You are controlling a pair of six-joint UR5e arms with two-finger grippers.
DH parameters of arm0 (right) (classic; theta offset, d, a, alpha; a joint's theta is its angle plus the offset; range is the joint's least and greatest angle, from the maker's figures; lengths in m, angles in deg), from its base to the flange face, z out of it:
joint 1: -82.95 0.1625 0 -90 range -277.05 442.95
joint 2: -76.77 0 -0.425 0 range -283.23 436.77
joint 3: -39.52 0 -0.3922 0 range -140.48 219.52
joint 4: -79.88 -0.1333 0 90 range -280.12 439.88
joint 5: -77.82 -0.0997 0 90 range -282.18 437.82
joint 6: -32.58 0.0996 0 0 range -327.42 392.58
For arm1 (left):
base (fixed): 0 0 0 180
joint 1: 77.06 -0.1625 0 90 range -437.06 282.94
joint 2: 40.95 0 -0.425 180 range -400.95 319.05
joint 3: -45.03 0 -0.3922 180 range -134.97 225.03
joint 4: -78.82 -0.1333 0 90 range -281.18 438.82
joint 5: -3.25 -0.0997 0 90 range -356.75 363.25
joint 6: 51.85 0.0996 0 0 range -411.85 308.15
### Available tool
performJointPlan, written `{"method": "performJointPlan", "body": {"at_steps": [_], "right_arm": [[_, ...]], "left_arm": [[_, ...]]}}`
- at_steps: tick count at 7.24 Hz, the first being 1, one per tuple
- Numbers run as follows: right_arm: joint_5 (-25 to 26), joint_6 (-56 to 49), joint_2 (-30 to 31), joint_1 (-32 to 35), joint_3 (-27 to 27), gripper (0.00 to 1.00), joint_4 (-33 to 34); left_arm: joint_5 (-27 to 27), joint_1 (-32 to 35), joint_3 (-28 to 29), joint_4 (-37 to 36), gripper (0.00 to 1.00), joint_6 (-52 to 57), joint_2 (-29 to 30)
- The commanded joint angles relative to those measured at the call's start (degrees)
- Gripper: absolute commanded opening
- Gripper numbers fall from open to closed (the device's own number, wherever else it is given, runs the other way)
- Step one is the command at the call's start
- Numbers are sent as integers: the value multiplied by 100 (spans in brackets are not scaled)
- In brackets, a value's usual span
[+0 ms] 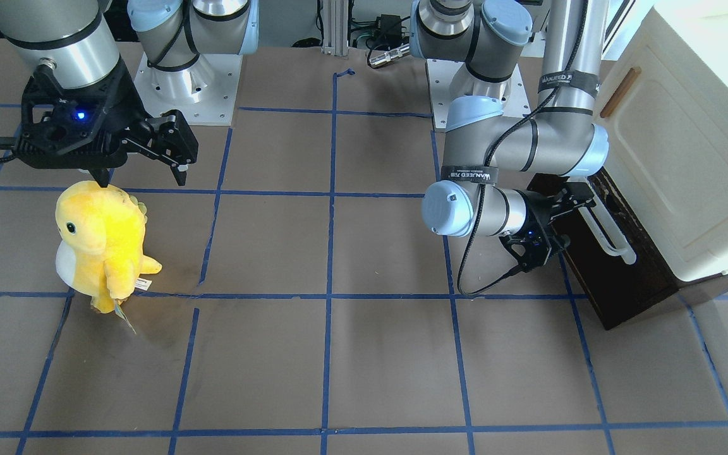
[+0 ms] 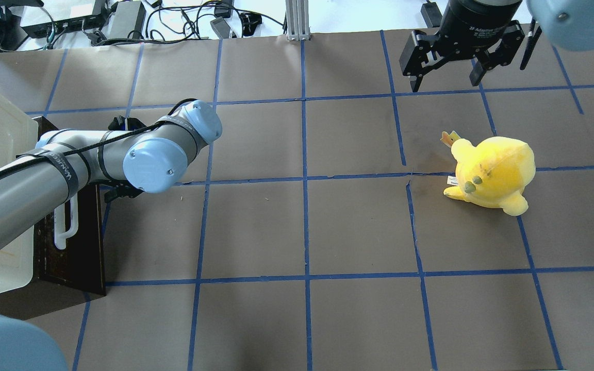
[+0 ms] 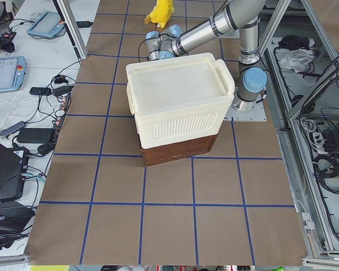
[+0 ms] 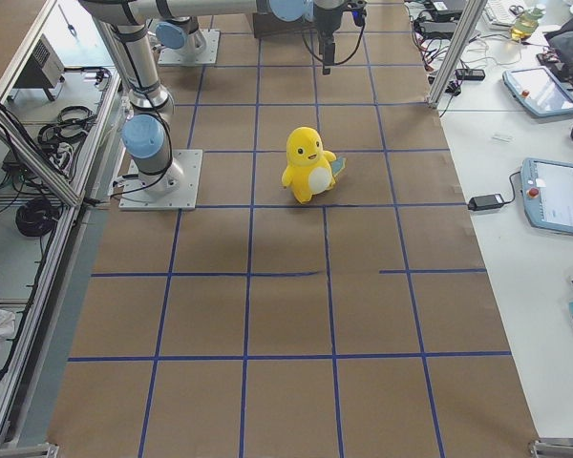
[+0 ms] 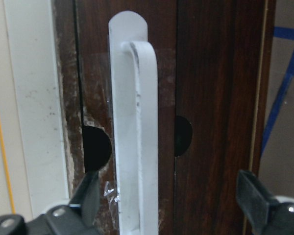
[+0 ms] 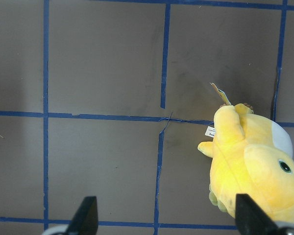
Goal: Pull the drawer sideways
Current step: 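Lower the left gripper onto the white handle of the wooden drawer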
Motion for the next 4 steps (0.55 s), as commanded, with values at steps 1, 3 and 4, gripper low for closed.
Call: {"method": "performJointPlan", "body": {"at_steps": [1, 3, 4], "right_arm": [[0, 0, 0, 0, 0, 100, 0], [0, 0, 0, 0, 0, 100, 0], [0, 0, 0, 0, 0, 100, 0]], "left_arm": [[-481, 5, -26, 77, 100, 2, 111], [-493, -4, -17, 148, 100, 1, 242], [-501, 4, -17, 148, 100, 19, 313]]}}
